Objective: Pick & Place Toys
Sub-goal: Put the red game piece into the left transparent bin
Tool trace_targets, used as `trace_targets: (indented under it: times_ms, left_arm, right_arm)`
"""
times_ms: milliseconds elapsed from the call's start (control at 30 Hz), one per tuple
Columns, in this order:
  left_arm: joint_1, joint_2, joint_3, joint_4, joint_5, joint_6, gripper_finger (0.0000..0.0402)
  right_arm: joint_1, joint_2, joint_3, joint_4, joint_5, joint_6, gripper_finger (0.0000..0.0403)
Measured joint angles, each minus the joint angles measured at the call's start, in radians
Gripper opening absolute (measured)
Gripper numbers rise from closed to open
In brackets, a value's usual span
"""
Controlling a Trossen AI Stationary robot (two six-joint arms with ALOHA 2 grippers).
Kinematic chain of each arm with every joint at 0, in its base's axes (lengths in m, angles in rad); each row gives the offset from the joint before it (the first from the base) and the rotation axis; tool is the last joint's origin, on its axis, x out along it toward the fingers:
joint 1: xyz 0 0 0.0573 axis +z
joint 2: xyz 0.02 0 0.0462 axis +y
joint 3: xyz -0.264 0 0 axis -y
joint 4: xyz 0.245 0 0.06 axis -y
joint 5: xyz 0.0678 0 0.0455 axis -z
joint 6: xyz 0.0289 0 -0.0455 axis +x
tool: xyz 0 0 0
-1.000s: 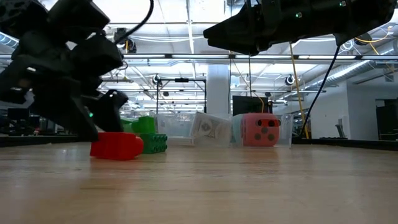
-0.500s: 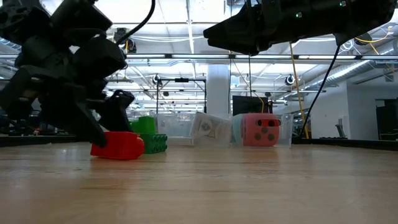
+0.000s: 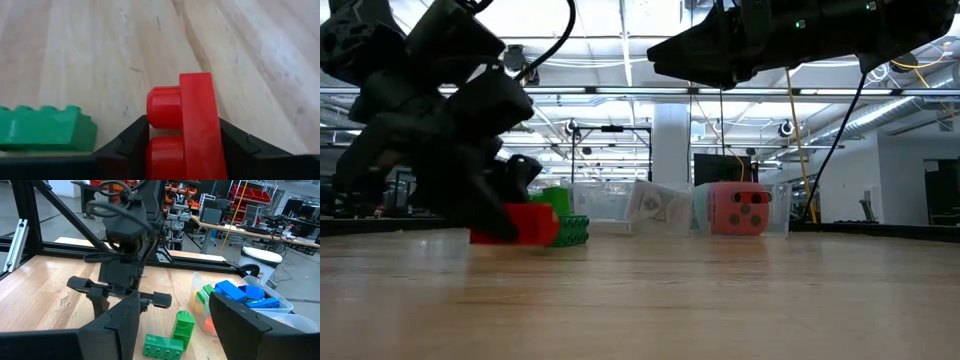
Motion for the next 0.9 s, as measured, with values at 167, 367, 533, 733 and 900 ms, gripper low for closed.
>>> trace_targets:
  times_ms: [167,367,533,733,900]
  left_arm:
    - [0.0,-0.084,0.0,-0.002,-0.001,-0.082,0.0171]
    - [0.003,-0.33,0.0,-0.054,-0.107,-0.07,0.0171]
    - [0.047,-0.595,0.001,-0.215,-0.431,-0.095,0.0171]
    - [0.201,-0.769,0.001,-0.524,-0.682,-0.271,0.0171]
    - [0.362,-0.756,0.001,-0.64,-0.682,-0.361,0.0171]
  right_arm:
    - [0.0,0.0,0.0,0.0,0.0,0.0,0.0208]
    - [0.0,0.0,0.0,0.0,0.0,0.0,0.0208]
    - [0.0,0.0,0.0,0.0,0.0,0.0,0.0208]
    - [0.0,0.0,0.0,0.0,0.0,0.0,0.0208]
    - [0.0,0.0,0.0,0.001,0.0,0.0,0.0208]
